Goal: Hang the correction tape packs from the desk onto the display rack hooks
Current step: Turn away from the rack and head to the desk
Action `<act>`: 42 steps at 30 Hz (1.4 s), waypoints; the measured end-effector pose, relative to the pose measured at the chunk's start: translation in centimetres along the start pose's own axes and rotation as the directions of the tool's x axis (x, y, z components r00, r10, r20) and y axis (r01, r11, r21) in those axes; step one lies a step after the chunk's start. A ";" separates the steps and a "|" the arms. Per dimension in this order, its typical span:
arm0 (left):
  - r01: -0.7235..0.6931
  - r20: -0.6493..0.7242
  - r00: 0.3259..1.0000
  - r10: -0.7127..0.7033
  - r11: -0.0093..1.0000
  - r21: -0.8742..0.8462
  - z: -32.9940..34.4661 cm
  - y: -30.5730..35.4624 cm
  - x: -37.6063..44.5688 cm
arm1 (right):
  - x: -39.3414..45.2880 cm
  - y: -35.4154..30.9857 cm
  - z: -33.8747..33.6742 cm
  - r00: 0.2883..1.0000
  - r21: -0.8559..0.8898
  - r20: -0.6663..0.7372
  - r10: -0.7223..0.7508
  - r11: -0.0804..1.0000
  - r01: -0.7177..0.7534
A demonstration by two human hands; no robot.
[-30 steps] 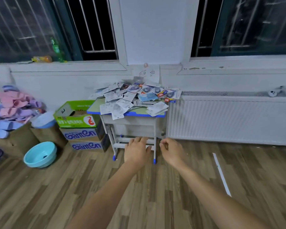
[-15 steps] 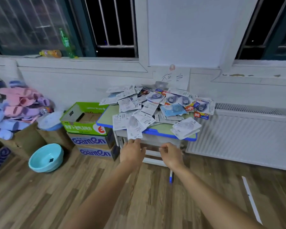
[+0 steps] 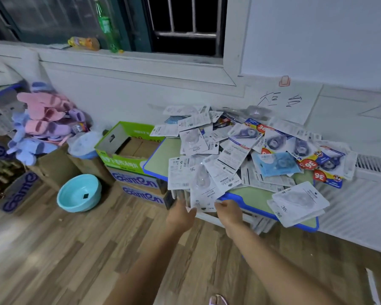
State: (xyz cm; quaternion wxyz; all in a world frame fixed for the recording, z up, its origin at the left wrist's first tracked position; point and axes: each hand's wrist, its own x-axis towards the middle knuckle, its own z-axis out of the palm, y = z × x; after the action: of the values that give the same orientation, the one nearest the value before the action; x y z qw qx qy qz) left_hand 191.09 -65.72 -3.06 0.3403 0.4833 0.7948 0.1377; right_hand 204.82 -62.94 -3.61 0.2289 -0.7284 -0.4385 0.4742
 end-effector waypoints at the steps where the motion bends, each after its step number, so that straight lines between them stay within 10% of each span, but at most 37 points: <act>1: 0.028 0.012 1.000 -0.028 0.999 -0.040 0.2 0.2 1.1 | 1.2 -0.2 0.5 0.999 0.034 0.001 0.046 0.998 -0.046; 17: 0.134 0.117 0.990 -0.082 0.825 -0.549 -1.3 2.5 7.9 | 7.2 -3.9 1.3 0.973 0.388 -0.022 0.230 0.899 -0.204; 25: 0.112 0.055 0.993 -0.101 0.752 -0.649 -5.5 3.3 8.8 | 5.0 -7.3 -0.5 0.969 0.752 0.040 0.245 0.631 -0.191; 36: 0.072 0.144 0.987 0.070 0.610 -0.789 -9.7 1.6 5.6 | -1.2 -5.7 -0.8 0.938 0.682 -0.221 0.269 0.730 -0.049; 42: -0.084 0.245 0.907 0.343 0.716 -0.693 -10.3 1.1 2.7 | -5.1 -4.0 -2.0 0.892 0.585 -0.357 0.278 0.811 -0.019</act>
State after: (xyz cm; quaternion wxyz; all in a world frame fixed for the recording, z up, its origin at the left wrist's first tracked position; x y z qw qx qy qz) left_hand 184.08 -61.74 3.96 0.6102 0.4354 0.5540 0.3621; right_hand 204.10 -65.04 2.80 0.4860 -0.7452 -0.1570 0.4287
